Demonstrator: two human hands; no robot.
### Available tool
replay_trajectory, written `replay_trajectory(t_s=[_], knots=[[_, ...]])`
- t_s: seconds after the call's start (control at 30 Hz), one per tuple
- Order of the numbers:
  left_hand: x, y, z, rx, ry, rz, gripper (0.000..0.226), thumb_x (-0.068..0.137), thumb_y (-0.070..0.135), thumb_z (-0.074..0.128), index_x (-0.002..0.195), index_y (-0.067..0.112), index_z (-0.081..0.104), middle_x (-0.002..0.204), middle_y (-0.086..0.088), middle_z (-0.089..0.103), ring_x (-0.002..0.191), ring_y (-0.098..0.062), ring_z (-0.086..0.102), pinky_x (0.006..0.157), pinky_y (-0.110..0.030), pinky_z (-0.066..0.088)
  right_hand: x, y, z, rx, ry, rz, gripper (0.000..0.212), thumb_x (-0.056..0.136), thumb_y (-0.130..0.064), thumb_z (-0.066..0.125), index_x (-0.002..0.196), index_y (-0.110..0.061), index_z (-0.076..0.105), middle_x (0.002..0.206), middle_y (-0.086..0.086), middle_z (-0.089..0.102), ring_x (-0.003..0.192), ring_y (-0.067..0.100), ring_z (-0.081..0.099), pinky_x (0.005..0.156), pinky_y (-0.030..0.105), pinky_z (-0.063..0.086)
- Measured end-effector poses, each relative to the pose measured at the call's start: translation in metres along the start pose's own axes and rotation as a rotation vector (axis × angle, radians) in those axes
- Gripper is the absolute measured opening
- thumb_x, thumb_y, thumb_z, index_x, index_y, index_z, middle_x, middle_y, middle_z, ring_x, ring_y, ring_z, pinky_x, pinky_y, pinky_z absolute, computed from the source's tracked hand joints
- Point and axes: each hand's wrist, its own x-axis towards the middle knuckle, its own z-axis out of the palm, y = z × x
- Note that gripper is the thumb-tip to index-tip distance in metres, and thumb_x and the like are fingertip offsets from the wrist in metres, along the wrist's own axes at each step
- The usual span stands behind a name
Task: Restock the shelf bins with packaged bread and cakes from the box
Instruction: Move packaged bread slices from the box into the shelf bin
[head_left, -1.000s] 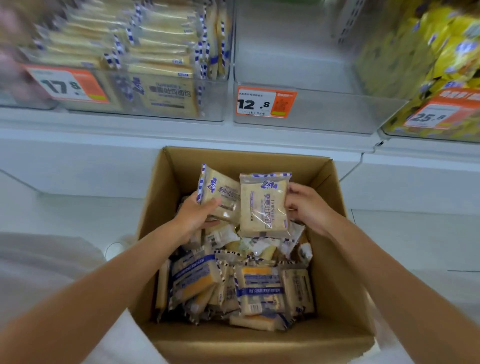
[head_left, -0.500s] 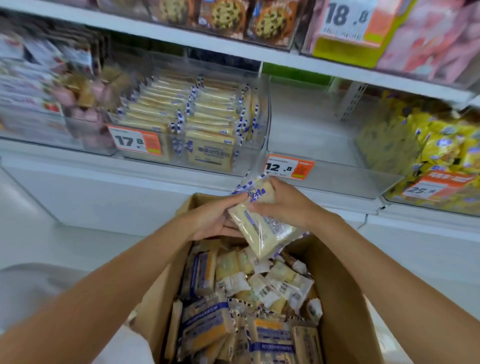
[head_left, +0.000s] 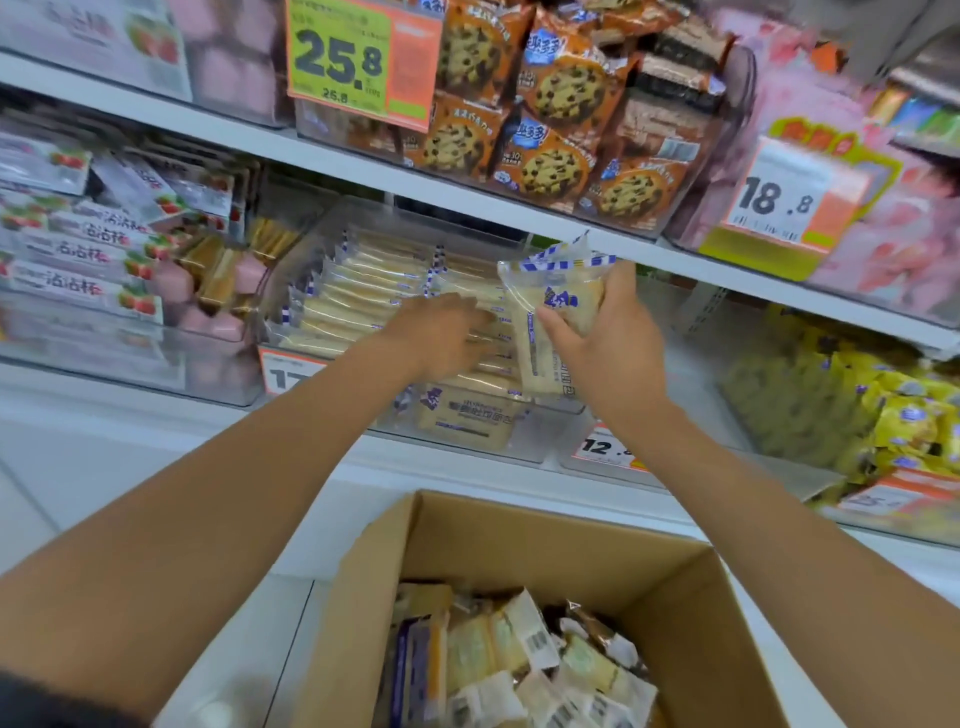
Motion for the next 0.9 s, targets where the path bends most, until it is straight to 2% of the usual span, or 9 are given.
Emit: replay_trajectory(t_s=[0.1, 0.17, 0.23, 0.37, 0.5, 0.63, 0.73, 0.8, 0.9], knots=[[0.004, -0.005, 0.007, 0.147, -0.151, 0.008, 0.074, 0.090, 0.077, 0.024, 0.154, 0.041, 0.019, 0.165, 0.004, 0.012, 0.152, -0.020, 0.010, 0.120, -0.053, 0.010, 0.015, 0.005, 0.010, -0.216, 0.005, 0.038, 0.050, 0.093, -0.044, 0.059, 0.122, -0.014, 0.033, 0.088, -0.003, 0.050, 0.068, 0.025, 0.050, 0.052, 0.033, 0.030], [0.001, -0.007, 0.011, 0.138, -0.146, -0.001, 0.075, 0.089, 0.077, 0.020, 0.155, 0.041, 0.016, 0.165, 0.006, 0.009, 0.152, -0.018, 0.007, 0.121, -0.052, 0.009, 0.021, 0.006, 0.015, -0.387, -0.020, 0.041, 0.050, 0.095, -0.039, 0.057, 0.128, -0.011, 0.031, 0.097, 0.002, 0.049, 0.068, 0.027, 0.046, 0.048, 0.031, 0.023], [-0.001, -0.007, 0.012, 0.131, -0.127, 0.001, 0.074, 0.090, 0.077, 0.020, 0.155, 0.041, 0.015, 0.165, 0.007, 0.008, 0.152, -0.017, 0.006, 0.121, -0.050, 0.008, 0.025, 0.005, 0.020, -0.550, -0.065, 0.054, 0.047, 0.096, -0.034, 0.056, 0.126, -0.008, 0.032, 0.100, 0.006, 0.051, 0.071, 0.031, 0.051, 0.047, 0.030, 0.020], [-0.001, -0.007, 0.012, 0.128, -0.117, -0.001, 0.073, 0.090, 0.076, 0.018, 0.154, 0.042, 0.013, 0.165, 0.008, 0.008, 0.152, -0.016, 0.006, 0.121, -0.050, 0.008, 0.052, 0.007, 0.025, -0.548, -0.215, 0.252, 0.051, 0.091, -0.030, 0.062, 0.126, -0.006, 0.034, 0.109, 0.012, 0.058, 0.095, 0.034, 0.061, 0.063, 0.035, 0.037], [-0.001, -0.009, 0.015, 0.124, -0.080, 0.012, 0.072, 0.090, 0.077, 0.017, 0.154, 0.043, 0.015, 0.165, 0.007, 0.011, 0.151, -0.016, 0.008, 0.121, -0.051, 0.011, 0.074, -0.004, 0.036, -0.642, -0.329, 0.182, 0.057, 0.090, -0.020, 0.063, 0.138, -0.008, 0.034, 0.124, 0.018, 0.053, 0.109, 0.037, 0.056, 0.070, 0.038, 0.041], [-0.003, -0.009, 0.016, 0.110, -0.068, 0.026, 0.074, 0.089, 0.078, 0.014, 0.154, 0.042, 0.016, 0.165, 0.007, 0.011, 0.151, -0.016, 0.008, 0.121, -0.051, 0.009, 0.067, -0.011, 0.040, -0.748, -0.360, 0.124, 0.064, 0.089, -0.012, 0.062, 0.143, -0.011, 0.028, 0.127, 0.021, 0.046, 0.107, 0.041, 0.056, 0.069, 0.039, 0.039], [-0.005, -0.008, 0.015, 0.111, -0.074, 0.009, 0.073, 0.090, 0.077, 0.014, 0.154, 0.042, 0.015, 0.165, 0.005, 0.009, 0.151, -0.017, 0.006, 0.121, -0.051, 0.008, 0.081, -0.016, 0.045, -0.745, -0.377, 0.069, 0.062, 0.087, -0.008, 0.061, 0.143, -0.013, 0.035, 0.107, 0.013, 0.057, 0.099, 0.035, 0.060, 0.067, 0.037, 0.041], [-0.005, -0.007, 0.014, 0.113, -0.077, 0.001, 0.072, 0.091, 0.075, 0.016, 0.154, 0.041, 0.013, 0.165, 0.004, 0.009, 0.152, -0.017, 0.006, 0.121, -0.051, 0.008, 0.091, -0.022, 0.047, -0.744, -0.424, 0.031, 0.062, 0.087, -0.009, 0.061, 0.143, -0.016, 0.036, 0.096, 0.006, 0.056, 0.093, 0.031, 0.059, 0.067, 0.036, 0.044], [-0.006, -0.004, 0.013, 0.104, -0.069, -0.006, 0.072, 0.091, 0.075, 0.019, 0.154, 0.041, 0.016, 0.165, 0.004, 0.011, 0.152, -0.018, 0.007, 0.121, -0.050, 0.008, 0.091, -0.020, 0.039, -0.713, -0.550, 0.065, 0.075, 0.086, -0.023, 0.069, 0.147, -0.014, 0.027, 0.111, 0.008, 0.061, 0.093, 0.028, 0.060, 0.071, 0.033, 0.049]])
